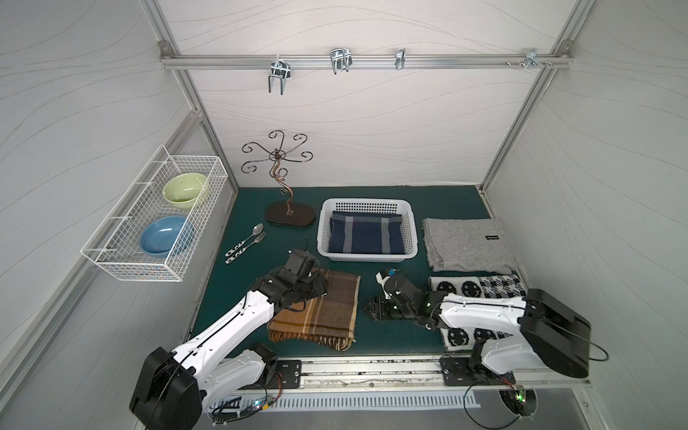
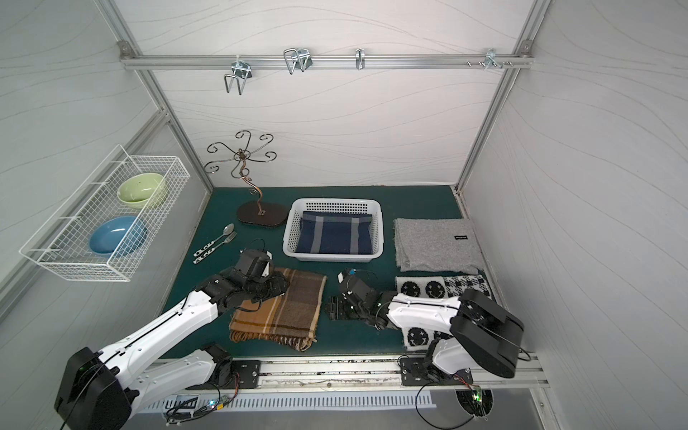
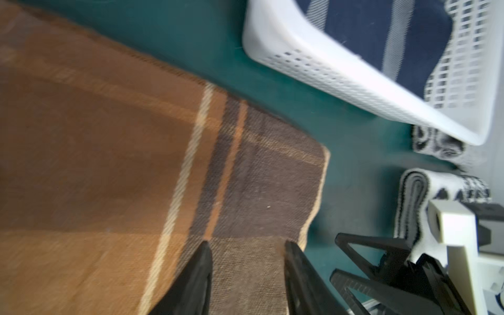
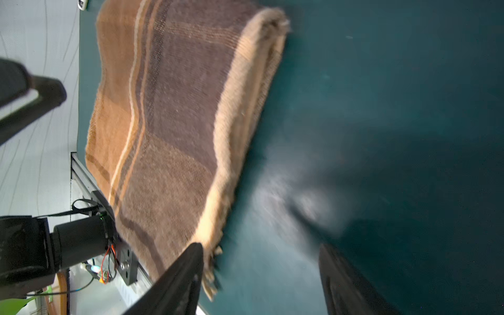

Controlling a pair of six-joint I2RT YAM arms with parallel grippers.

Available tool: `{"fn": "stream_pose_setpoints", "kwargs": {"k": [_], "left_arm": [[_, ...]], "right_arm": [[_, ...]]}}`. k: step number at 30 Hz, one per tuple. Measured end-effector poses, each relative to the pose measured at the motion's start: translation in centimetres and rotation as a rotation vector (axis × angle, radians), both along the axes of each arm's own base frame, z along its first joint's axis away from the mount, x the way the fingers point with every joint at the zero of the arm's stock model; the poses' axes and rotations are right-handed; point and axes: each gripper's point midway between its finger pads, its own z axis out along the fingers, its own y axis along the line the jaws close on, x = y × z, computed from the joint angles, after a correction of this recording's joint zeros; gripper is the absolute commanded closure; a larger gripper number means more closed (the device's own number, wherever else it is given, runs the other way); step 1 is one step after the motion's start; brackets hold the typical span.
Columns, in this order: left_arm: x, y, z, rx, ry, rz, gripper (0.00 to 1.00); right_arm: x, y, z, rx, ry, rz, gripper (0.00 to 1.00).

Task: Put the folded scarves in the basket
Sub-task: Move the scarf to the center of the board.

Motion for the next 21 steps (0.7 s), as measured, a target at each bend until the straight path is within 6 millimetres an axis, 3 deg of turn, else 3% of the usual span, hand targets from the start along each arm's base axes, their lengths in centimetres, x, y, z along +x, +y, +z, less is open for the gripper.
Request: {"fn": "stream_pose_setpoints", "kwargs": {"k": [8,11,16,21], "left_arm": [[-0.7,1.1,-1.1,0.058,0.022,-0.019,0.53],[-0.9,1.3,-1.6,0.066,0.031,-0.019,0.53],[-1.1,1.4,-2.1,0.071,0.043,-0.016,0.53],[-1.5,1.7,-2.9,0.079,0.057,-0.014,0.53]], "right_arm": [[0.8,5.0,-0.8,0.048,0.006,0.053,0.3],[1.0,6.2,-0.8,0.08,0.007,0.064,0.36],[0.9,7.5,-1.7,0.118,0.029,0.079,0.78],[1.1,6.7,-2.4,0.157,0.052,0.067,0.83]]}}
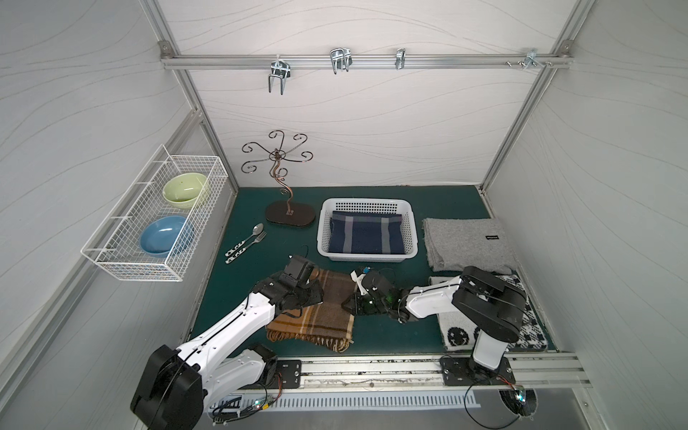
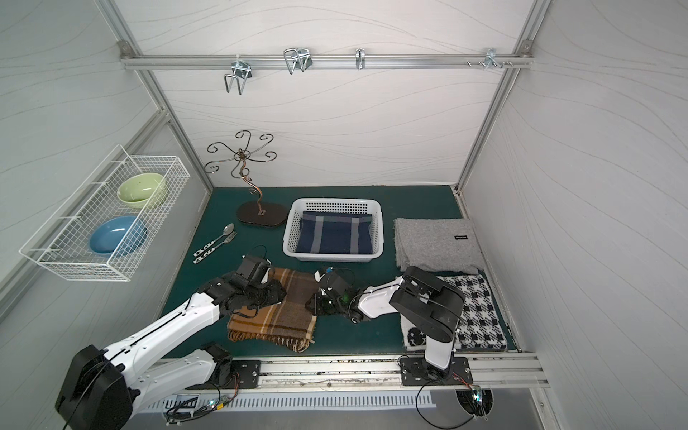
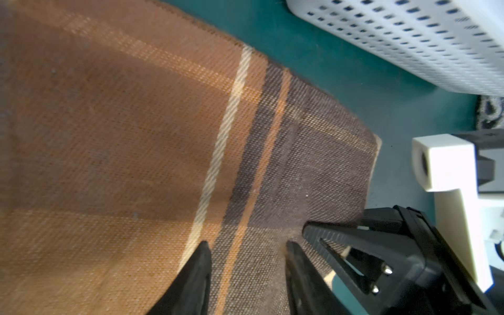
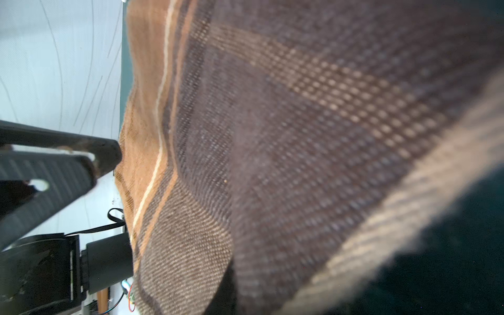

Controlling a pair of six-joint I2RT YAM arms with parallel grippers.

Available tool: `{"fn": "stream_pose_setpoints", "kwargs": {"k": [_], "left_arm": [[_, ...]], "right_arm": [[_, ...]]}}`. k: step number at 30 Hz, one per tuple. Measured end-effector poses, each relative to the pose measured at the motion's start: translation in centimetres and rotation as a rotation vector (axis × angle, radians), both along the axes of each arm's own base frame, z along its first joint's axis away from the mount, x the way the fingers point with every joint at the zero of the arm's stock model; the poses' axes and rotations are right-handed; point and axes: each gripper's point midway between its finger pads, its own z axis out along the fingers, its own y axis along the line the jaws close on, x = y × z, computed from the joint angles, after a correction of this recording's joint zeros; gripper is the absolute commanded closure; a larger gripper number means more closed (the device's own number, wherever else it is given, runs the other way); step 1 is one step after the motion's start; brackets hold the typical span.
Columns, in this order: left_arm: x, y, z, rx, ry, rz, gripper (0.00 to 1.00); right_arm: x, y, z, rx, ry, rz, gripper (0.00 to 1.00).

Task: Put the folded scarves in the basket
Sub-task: Move the scarf to the center of the board.

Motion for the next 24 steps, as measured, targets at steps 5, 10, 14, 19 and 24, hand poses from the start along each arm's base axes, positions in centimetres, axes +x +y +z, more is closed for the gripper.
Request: {"fn": "stream_pose_setpoints", "kwargs": {"k": [5,10,14,19,24], "left_arm": [[0.1,0.5,-0.3,0.022,-0.006,0.012,0.51],[0.1,0.7,-1.5,0.04,0.002,0.018,0.5],[-0.2,0.9,-2.8,0.054,0.029,0.018,0.49],[0.0,0.7,-3.8,0.06,0.043,0.014,0.48],[1.1,-0.7,-4.5,0.023,0.035,-0.015,0.47]], "right_arm": [[0.3,-3.5,-0.1,0.006,0.033,-0.014,0.82],[0.9,-8.3,-0.2,-0.027,0.058,-0.043,0.81],[0.8,-11.5,-0.3,-0.056,0.07,-0.061,0.81],[1.3,-14.6,-0.1,-0.082,0.088,-0.102,0.63],[1.0,-15.3,0.7,-0.083,0.073,-0.098,0.48]]}}
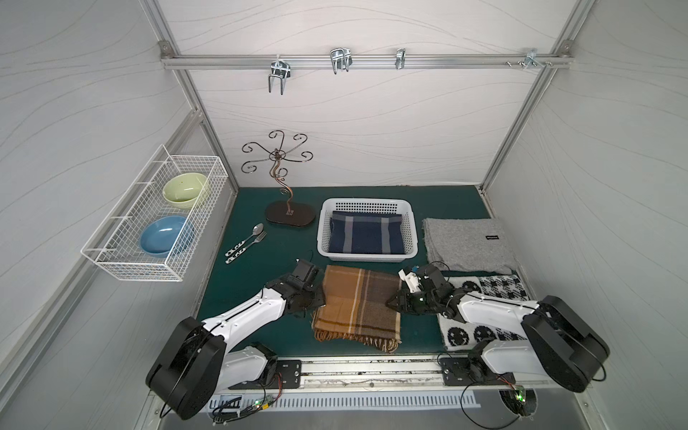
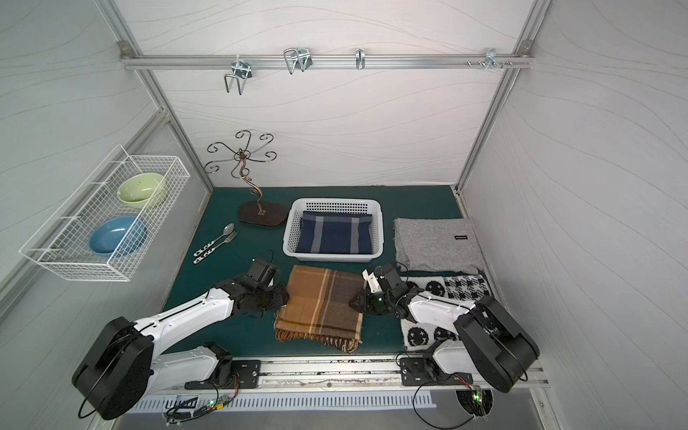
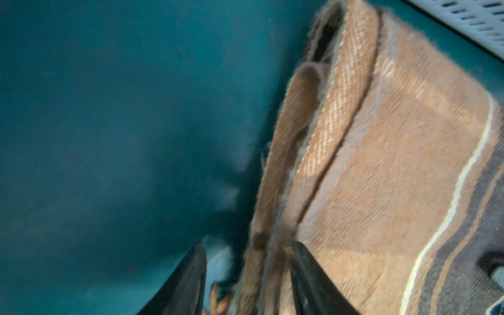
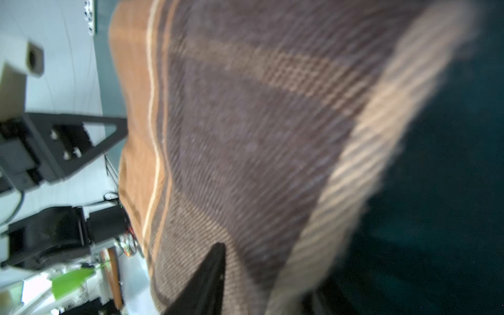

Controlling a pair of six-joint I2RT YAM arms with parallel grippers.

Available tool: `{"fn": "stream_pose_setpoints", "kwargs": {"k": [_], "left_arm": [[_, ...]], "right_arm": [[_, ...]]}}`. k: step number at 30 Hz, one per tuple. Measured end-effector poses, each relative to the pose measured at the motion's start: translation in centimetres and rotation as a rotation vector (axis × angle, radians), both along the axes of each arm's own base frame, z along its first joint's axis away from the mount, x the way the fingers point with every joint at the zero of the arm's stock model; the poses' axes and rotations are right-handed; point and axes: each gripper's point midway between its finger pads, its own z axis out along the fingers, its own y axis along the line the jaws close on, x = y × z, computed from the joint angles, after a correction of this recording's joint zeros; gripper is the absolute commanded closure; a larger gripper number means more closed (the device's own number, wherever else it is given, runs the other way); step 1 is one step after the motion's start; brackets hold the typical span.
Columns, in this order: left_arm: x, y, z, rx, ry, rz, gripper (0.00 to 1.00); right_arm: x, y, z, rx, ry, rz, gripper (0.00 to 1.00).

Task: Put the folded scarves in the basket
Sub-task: Move the scarf to the center of the board, then pick up the scarf at the center of the board.

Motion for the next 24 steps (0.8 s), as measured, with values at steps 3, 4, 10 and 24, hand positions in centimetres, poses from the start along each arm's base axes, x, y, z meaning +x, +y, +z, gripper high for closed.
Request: {"fn": "stream_pose_setpoints", "kwargs": {"k": [3,4,10,24], "left_arm": [[0.7,-1.0,0.1,-0.043,-0.019,-0.015,0.46],[0.9,-1.2,0.3,-0.053,-0.03,-0.018,0.46],[1.8,-2.1,0.9,-0.101,-0.072,-0.016,0.44],[3.0,-5.2,-0.3,-0.213,-0.092,-0.044,0.59]], "right_arm": [[-0.5,-0.6,0.2,-0.004,-0.003,-0.01,0.46],[-0.7,-0.8,0.2,-0.006,-0.003,-0.016,0.46],[-1.2,-1.4,0.2,-0.013,0.006,-0.033,0.44],[-0.6,4.2,-0.8,0.032,-0.014,0.029,0.59]]}}
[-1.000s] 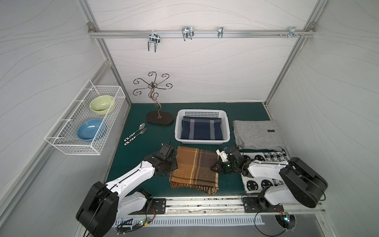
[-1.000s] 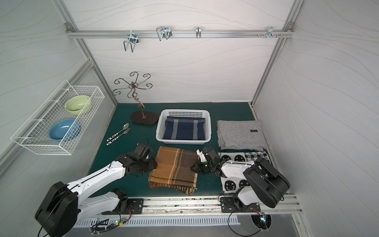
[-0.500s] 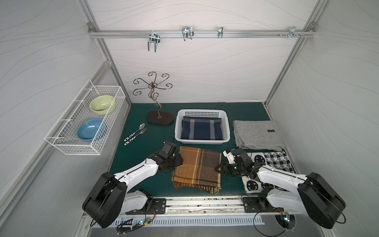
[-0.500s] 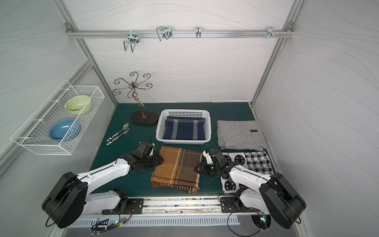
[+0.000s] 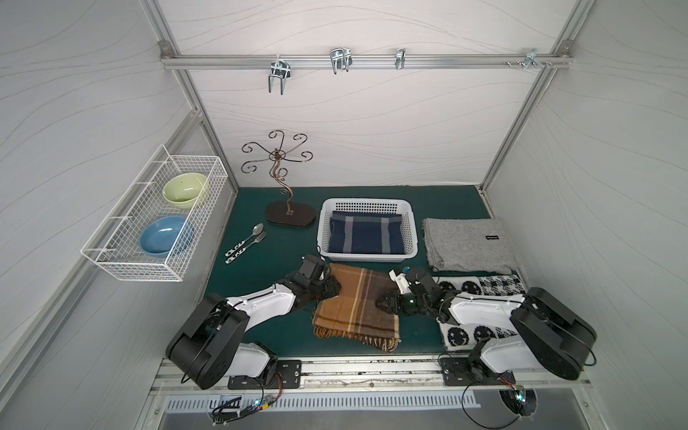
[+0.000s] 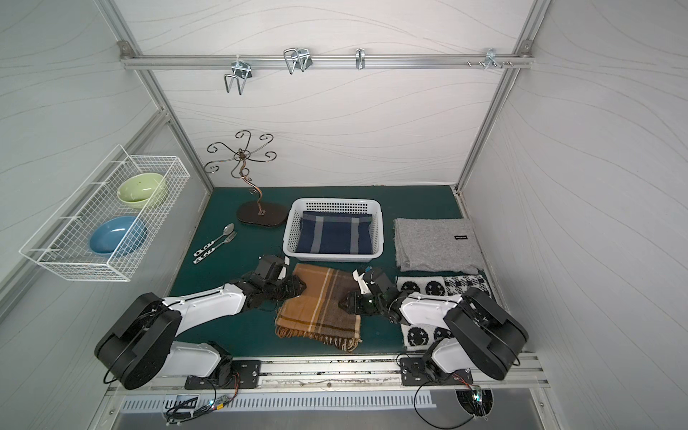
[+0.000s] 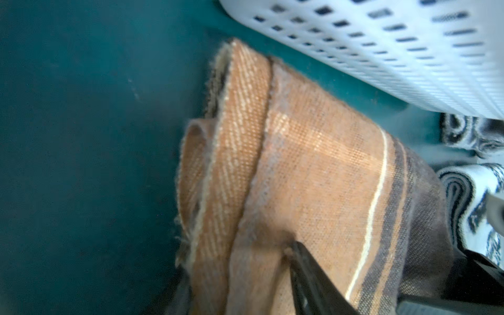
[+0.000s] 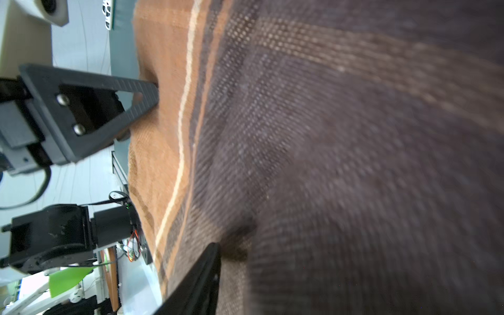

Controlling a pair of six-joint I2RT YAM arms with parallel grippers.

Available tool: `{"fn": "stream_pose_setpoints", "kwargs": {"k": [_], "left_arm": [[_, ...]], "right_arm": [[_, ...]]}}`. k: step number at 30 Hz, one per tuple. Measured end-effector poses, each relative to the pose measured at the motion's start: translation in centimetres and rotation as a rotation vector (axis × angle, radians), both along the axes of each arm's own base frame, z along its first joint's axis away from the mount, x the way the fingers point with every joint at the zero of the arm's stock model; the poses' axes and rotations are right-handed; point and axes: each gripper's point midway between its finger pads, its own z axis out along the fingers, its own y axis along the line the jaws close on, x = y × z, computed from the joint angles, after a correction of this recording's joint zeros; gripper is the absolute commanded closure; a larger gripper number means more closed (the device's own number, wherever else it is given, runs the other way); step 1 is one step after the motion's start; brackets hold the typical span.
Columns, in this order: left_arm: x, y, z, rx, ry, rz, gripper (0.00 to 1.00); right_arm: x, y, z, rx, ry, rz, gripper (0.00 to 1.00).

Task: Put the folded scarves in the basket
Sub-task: Pick up the scarf at the center of the board.

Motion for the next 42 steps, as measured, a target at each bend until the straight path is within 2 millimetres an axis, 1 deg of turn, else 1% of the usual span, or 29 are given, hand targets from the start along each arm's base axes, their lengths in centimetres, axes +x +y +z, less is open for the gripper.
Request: {"fn": "stream_pose_setpoints", "kwargs": {"k": [1,2,3,5,6,8,11,14,16,18,20,22,25,27,28,30,31,34,36,37,39,42], "left_arm": [[-0.1,-0.1,-0.1,-0.008,0.0,0.001,0.67],[-0.3,-0.2,-0.1,-0.015,0.006,0.002,0.73],[-0.6,-0.2,-0.3,-0.018,0.013,0.0,0.82],[-1.2,-0.2,-0.5,-0.021,0.029,-0.006,0.98],[-1.4,-0.2,-0.5,-0.022,0.033,-0.006,1.0],[-1.8,-0.1,-0.2,-0.022,0.034,-0.014,1.0],[-2.4,0.2,0.4,-0.019,0.04,-0.015,1.0],[-3.0,0.4,0.8,-0.019,0.052,-0.019,1.0],[-3.4,0.4,1.1,-0.024,0.064,-0.024,1.0],[-3.7,0.2,2.0,-0.031,0.066,-0.03,1.0],[-3.7,-0.1,3.3,-0.041,0.056,-0.033,1.0],[-3.4,-0.4,5.3,-0.062,0.028,-0.035,1.0],[-2.6,-1.1,9.5,-0.102,-0.035,-0.038,1.0],[-1.9,-1.5,12.6,-0.127,-0.08,-0.037,1.0],[-1.5,-1.7,13.9,-0.137,-0.099,-0.037,1.0],[-0.7,-2.2,17.2,-0.164,-0.144,-0.038,1.0],[-0.4,-2.4,18.3,-0.172,-0.16,-0.04,1.0],[1.0,-3.2,22.1,-0.186,-0.208,-0.05,1.0],[2.5,-3.8,24.1,-0.188,-0.235,-0.05,1.0],[3.3,-4.0,24.8,-0.188,-0.246,-0.048,1.0],[5.2,-4.3,25.9,-0.174,-0.259,-0.039,1.0],[8.2,-5.0,27.4,-0.129,-0.277,-0.039,1.0]], "right_arm": [[0.2,0.4,0.0,0.008,-0.007,0.001,0.61],[0.2,0.7,0.0,0.014,-0.011,0.002,0.66],[0.3,0.8,0.0,0.016,-0.014,0.001,0.73],[0.4,1.0,-0.1,0.018,-0.019,-0.003,0.84],[0.4,1.0,-0.1,0.013,-0.018,-0.006,0.93],[0.4,0.9,-0.3,0.002,-0.018,-0.008,1.0],[0.1,0.6,-0.2,-0.016,-0.016,-0.011,1.0],[-0.3,-0.2,0.0,-0.047,-0.013,-0.01,1.0],[-0.8,-0.7,0.6,-0.064,-0.013,-0.001,1.0],[-1.0,-0.9,1.7,-0.073,-0.023,0.012,1.0],[-1.1,-0.9,3.4,-0.072,-0.045,0.023,1.0],[-0.9,-0.9,5.7,-0.061,-0.077,0.031,1.0],[-0.6,-0.8,9.7,-0.029,-0.139,0.039,1.0],[-0.3,-0.6,12.7,-0.003,-0.183,0.045,1.0],[-0.1,-0.6,13.8,0.006,-0.198,0.049,1.0],[0.4,-0.5,16.5,0.021,-0.227,0.057,1.0],[0.8,-0.6,17.7,0.028,-0.242,0.056,1.0],[2.7,-1.3,21.4,0.051,-0.283,0.036,1.0],[4.7,-2.2,23.6,0.065,-0.308,0.008,1.0],[5.5,-2.5,24.4,0.07,-0.314,-0.002,1.0],[7.8,-3.2,26.0,0.076,-0.33,-0.021,1.0],[11.1,-3.6,27.7,0.076,-0.339,-0.026,1.0]]}}
